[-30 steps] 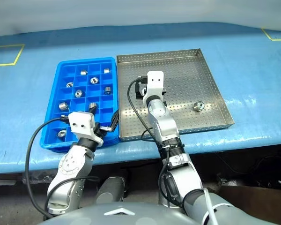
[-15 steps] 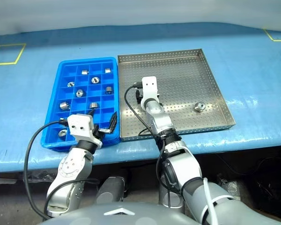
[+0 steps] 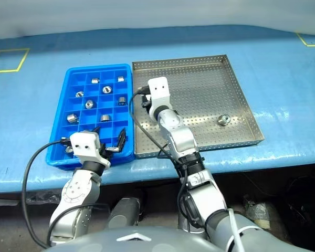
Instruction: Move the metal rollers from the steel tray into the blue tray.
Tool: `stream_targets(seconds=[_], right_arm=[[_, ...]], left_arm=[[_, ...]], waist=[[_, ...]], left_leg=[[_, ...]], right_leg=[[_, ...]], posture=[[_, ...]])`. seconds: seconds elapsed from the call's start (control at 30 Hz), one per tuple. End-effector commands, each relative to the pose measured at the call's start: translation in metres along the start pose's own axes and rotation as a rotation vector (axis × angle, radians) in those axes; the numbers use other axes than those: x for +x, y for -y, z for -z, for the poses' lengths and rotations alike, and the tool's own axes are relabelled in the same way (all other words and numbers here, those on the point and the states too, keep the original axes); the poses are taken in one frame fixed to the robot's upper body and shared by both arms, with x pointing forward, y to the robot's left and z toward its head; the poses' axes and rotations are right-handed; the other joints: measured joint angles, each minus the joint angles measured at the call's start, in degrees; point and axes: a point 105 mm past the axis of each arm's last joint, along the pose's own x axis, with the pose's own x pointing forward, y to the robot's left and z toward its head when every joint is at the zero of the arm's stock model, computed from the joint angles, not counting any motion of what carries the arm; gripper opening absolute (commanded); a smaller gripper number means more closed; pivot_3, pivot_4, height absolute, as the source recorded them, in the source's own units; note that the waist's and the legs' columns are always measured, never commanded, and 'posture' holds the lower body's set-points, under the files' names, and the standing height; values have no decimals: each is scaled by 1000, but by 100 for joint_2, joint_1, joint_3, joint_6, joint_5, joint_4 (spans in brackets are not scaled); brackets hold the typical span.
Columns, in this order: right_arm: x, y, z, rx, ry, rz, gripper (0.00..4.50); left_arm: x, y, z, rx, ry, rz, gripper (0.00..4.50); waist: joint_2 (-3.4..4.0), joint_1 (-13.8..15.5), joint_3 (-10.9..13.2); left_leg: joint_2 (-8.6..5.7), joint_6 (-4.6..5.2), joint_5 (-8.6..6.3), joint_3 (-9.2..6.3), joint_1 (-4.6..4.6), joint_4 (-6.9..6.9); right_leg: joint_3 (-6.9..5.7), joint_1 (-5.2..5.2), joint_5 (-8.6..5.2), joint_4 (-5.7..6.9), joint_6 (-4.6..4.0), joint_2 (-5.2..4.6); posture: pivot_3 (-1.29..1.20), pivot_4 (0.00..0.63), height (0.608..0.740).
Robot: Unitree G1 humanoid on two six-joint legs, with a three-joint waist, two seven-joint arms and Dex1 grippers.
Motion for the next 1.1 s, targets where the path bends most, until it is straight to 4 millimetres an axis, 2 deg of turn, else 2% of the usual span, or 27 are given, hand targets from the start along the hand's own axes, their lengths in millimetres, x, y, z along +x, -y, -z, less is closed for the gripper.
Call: stream_targets(seconds=[0.03,0.13,0.2,0.37,0.57,0.6,0.73,0.83,0.9,0.97,1.1], right_arm=[[-9,-42,-22,10,50,-153,1732],[-17,-69,-21,22,37,-282,1732],[-20,-78,-15,20,11,-321,1732],[-26,-84,6,-10,-64,-359,1732],[-29,-78,22,-14,-114,-344,1732],[-29,-76,22,-14,-114,-336,2451],[-29,-71,21,0,-109,-308,3582],[-30,-61,18,36,-92,-258,4483],[-29,-46,12,93,-50,-175,4483],[-28,-21,1,165,35,-26,4483],[-31,25,-5,165,106,283,4483]], left_arm=[[-8,-8,-19,26,92,-26,4500],[-15,-14,-15,32,76,-36,4500],[-18,-16,-14,32,70,-46,4500],[-20,-19,-12,31,56,-64,4500],[-18,-16,-10,20,50,-48,4500],[-18,-15,-10,18,50,-42,4500],[-15,-12,-10,15,50,-24,4500],[-12,-9,-10,17,51,-9,4500],[-9,-7,-10,19,55,2,4500],[-7,-6,-11,24,61,11,4500],[-5,-4,-12,26,66,26,4500]], waist=[[0,43,0],[0,79,0],[0,108,0],[-1,177,0],[-1,195,0],[-1,193,0],[-1,188,0],[-2,202,-1],[-2,189,-1],[-1,187,0],[-1,153,0]], left_leg=[[0,0,0,0,1,1],[0,-1,0,-1,0,1],[0,-1,-1,-1,-2,0],[0,-1,-1,-2,-3,1],[0,-2,-1,-3,-4,1],[0,-2,-1,-3,-4,1],[0,-2,-1,-4,-5,0],[-1,-2,-2,-6,-4,3],[-1,-3,-2,-5,-5,6],[-1,-3,-1,-6,-6,7],[-1,-3,-1,-4,-9,1]], right_leg=[[0,1,0,0,0,0],[-1,1,-1,-2,0,-1],[-2,0,-2,-3,-1,-2],[-4,0,-2,-4,-1,-2],[-6,-1,-2,-4,0,-2],[-7,-1,-2,-4,0,-2],[-8,-1,-2,-4,-1,-3],[-11,3,-2,-6,0,-4],[-12,4,-2,-6,1,-5],[-13,4,-2,-6,1,-5],[-13,-3,-2,-7,1,-5]], posture=[[223,150,740],[232,150,740],[237,150,740],[241,150,740],[224,150,740],[219,150,740],[200,150,740],[186,150,740],[182,150,740],[173,150,740],[162,150,740]])
